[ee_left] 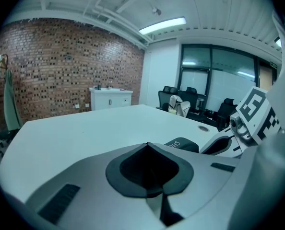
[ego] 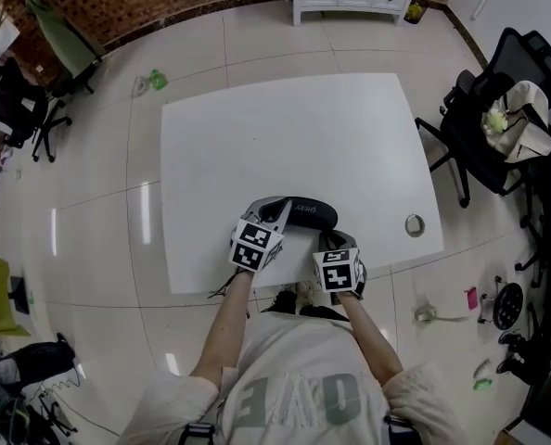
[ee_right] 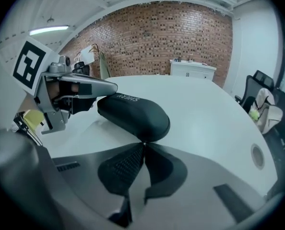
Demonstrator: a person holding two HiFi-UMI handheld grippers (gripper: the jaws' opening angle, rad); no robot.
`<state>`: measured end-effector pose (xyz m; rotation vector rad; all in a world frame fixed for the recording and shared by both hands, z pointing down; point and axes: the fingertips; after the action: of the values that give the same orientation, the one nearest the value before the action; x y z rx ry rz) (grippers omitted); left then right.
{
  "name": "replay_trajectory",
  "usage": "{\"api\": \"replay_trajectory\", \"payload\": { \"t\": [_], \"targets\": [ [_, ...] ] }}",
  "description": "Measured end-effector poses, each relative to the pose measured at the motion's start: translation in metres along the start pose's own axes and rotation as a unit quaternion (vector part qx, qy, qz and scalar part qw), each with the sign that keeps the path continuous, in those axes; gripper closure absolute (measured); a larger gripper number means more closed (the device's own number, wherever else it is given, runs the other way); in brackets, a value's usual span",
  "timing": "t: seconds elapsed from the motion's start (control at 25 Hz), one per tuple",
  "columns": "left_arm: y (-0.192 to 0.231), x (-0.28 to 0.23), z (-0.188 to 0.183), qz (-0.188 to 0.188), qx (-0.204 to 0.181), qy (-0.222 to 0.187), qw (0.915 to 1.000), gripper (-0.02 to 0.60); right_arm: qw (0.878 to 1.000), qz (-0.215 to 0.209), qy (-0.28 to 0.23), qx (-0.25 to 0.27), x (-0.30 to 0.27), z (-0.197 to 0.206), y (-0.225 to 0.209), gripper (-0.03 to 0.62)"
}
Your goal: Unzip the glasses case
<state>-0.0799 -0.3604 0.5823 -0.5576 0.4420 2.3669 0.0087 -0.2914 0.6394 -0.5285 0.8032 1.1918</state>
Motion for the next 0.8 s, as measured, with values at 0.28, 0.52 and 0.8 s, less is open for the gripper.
{"api": "replay_trajectory", "payload": {
  "t": [0.28, 0.52, 0.8],
  "targets": [
    [-0.013, 0.006, -0.01, 0.003, -0.005, 0.009, 0.9999, 0.578, 0.999, -0.023, 0.005, 0.034, 0.007, 0.008, 0.011, 0.594],
    [-0.082, -0.021, -0.018, 0.081, 0.022, 0.029, 0.996, 0.578, 0.996, -0.055, 0.004, 0.065, 0.017, 0.017, 0.033, 0.594],
    [-0.089, -0.032, -0.001, 0.073, 0.036, 0.049, 0.9955, 0.578, 0.997, -0.046, 0.004, 0.066, 0.02, 0.023, 0.018, 0.594]
  ]
}}
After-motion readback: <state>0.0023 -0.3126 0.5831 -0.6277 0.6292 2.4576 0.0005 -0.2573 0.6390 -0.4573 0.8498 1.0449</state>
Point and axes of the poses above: the fingertips, and each gripper's own axes: x backward along the fingers, y to its left, z out of its underside, and after that the axes turned 7 degrees about z, right-handed
